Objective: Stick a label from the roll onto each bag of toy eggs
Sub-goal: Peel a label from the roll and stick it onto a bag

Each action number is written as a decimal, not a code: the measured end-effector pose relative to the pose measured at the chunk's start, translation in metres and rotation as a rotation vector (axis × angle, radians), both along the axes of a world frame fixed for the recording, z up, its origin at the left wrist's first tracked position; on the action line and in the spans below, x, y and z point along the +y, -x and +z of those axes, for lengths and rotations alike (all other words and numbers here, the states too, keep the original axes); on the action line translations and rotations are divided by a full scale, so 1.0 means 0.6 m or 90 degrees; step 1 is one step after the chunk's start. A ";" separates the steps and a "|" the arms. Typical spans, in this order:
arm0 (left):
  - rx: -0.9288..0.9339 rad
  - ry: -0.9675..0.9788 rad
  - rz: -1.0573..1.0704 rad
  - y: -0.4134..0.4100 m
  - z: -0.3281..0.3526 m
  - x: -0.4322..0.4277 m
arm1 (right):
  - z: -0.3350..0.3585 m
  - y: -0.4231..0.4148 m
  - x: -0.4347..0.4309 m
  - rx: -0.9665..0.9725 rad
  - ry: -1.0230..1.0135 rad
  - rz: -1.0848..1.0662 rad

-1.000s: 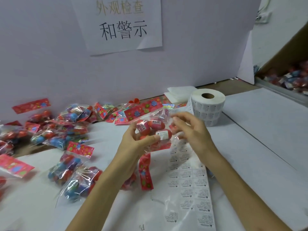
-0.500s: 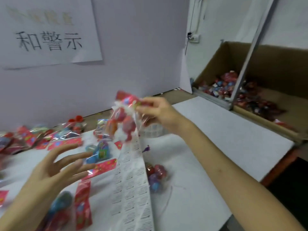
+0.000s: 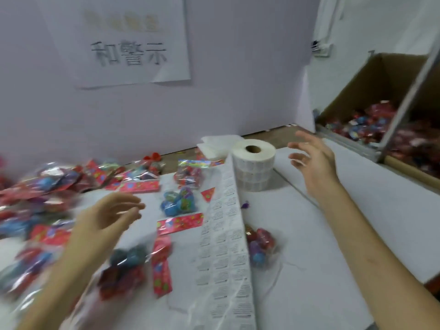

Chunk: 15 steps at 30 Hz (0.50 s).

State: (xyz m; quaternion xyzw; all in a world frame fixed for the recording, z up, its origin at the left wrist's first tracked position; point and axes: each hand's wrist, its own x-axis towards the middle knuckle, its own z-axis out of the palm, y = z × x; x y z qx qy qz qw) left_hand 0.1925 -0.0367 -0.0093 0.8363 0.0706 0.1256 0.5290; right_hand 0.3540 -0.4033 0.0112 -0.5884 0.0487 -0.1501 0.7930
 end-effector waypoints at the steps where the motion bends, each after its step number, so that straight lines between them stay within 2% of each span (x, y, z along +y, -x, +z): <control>1: 0.004 -0.128 0.028 0.011 -0.004 0.009 | 0.009 0.008 0.023 -0.013 0.015 0.021; 3: 0.080 -0.389 0.044 0.016 -0.010 0.002 | 0.033 0.026 0.069 -0.058 0.055 0.087; 4: 0.138 -0.462 0.032 0.022 -0.021 0.006 | 0.043 0.039 0.095 -0.083 0.073 0.130; 5: 0.196 -0.478 0.012 0.028 -0.021 0.003 | 0.049 0.052 0.124 -0.103 0.087 0.181; 8: 0.246 -0.445 -0.053 0.031 -0.039 -0.008 | 0.045 0.092 0.214 -0.135 0.199 0.329; 11: 0.212 -0.445 -0.050 0.036 -0.041 -0.018 | -0.004 0.139 0.278 -0.142 0.321 0.457; 15: 0.154 -0.420 0.013 0.043 -0.047 -0.009 | -0.061 0.171 0.300 -0.184 0.449 0.470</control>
